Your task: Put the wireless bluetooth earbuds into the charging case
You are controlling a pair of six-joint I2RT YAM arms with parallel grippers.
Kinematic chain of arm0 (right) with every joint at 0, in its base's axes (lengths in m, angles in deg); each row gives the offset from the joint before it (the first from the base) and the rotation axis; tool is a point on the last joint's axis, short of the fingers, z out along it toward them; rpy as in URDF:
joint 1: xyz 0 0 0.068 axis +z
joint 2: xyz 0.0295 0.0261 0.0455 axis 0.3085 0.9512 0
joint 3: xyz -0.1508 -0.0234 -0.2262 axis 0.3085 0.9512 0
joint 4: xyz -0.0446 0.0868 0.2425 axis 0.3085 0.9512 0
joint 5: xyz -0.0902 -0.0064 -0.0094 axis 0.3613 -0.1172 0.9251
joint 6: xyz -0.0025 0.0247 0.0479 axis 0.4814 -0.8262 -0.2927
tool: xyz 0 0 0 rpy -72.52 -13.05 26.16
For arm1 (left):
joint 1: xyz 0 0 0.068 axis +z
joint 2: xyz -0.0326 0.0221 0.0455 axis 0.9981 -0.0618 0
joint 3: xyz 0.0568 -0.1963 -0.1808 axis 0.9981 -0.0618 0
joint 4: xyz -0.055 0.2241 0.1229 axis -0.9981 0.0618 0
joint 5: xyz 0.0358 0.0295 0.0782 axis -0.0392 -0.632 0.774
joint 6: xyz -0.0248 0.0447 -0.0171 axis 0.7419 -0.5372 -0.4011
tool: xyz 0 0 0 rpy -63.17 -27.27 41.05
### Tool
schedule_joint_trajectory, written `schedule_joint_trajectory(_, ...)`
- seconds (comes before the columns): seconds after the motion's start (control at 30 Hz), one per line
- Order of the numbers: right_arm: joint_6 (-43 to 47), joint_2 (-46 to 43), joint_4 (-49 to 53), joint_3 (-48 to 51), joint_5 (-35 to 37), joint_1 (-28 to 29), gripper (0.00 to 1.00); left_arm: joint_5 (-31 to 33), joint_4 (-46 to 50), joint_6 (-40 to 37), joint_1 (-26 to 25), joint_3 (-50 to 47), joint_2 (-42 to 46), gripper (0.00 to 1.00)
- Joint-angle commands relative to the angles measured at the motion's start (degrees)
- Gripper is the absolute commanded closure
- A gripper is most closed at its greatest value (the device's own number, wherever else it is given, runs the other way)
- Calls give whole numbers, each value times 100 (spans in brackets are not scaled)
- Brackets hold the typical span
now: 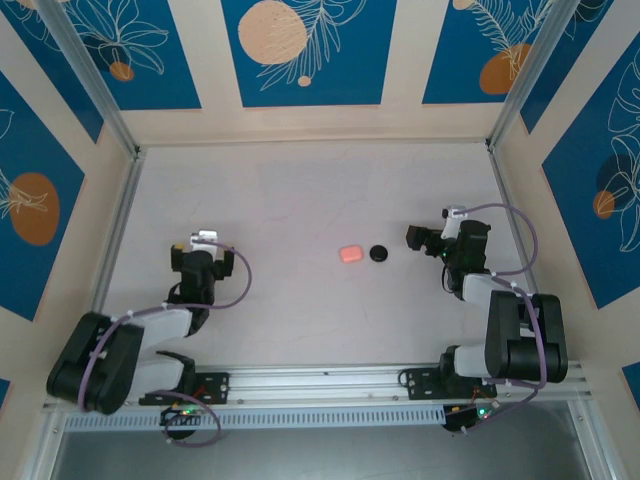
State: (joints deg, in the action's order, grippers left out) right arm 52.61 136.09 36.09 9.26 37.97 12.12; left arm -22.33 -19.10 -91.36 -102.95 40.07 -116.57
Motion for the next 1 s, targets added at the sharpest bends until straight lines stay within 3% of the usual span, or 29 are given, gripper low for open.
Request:
schedule_joint_trajectory(0.0,287,25,-610,-22,86,187,1,-308,-2172,-546,102,-7,-701,0)
schedule_joint_trajectory(0.1,421,206,-1671,355,53,462,1,-316,-3706,-730,142,-57,-1860,0)
schedule_joint_trajectory(0.2,657,1124,-2708,425,111,672,1,-553,-3269,-420,294,-166,-1543,0)
schedule_joint_trajectory(0.27,601,872,-1640,103,52,567,1,-975,-2987,-300,514,24,-1759,0)
schedule_joint_trajectory(0.3,510,1044,-1881,74,-138,486,1,-870,-3052,-305,540,168,-1920,0)
schedule_joint_trajectory(0.37,360,984,-1632,17,-314,300,1,-872,-2098,-146,585,426,-1663,0)
schedule_joint_trajectory(0.47,391,1007,-1646,7,-176,365,1,-1080,-1383,124,847,787,-1632,0)
schedule_joint_trajectory(0.97,387,1013,-1717,27,-162,374,1,-1231,-1387,106,904,788,-1633,0)
